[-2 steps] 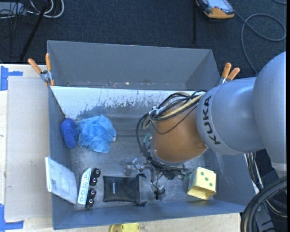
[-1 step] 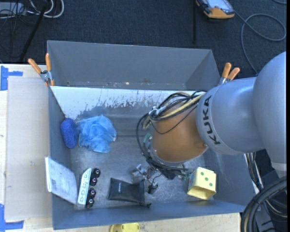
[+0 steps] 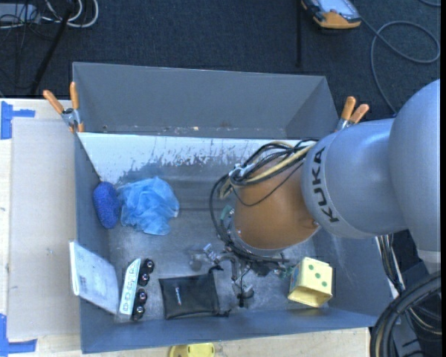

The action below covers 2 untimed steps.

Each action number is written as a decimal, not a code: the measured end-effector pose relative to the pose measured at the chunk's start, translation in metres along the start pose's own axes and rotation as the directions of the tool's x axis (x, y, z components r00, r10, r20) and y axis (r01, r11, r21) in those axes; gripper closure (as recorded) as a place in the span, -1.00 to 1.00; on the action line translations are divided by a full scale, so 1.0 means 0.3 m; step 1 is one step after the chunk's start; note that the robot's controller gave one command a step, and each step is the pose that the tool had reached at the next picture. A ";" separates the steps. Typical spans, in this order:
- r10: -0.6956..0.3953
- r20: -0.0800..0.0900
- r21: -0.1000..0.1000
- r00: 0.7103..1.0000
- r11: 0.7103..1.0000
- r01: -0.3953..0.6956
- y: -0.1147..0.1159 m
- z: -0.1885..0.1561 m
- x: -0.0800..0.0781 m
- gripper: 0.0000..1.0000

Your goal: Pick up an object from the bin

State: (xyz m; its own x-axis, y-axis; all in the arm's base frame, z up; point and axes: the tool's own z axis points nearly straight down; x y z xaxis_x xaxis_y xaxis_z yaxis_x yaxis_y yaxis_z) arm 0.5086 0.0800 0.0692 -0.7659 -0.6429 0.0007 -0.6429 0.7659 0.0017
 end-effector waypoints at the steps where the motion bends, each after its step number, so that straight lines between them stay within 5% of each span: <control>1: 0.000 0.000 0.000 1.000 1.000 0.000 0.000 0.000 0.000 1.00; 2: 0.000 0.000 0.000 1.000 1.000 0.000 0.000 0.000 0.000 -1.00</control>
Offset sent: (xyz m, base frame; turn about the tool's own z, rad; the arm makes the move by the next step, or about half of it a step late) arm 0.0000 0.0000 0.0000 0.0000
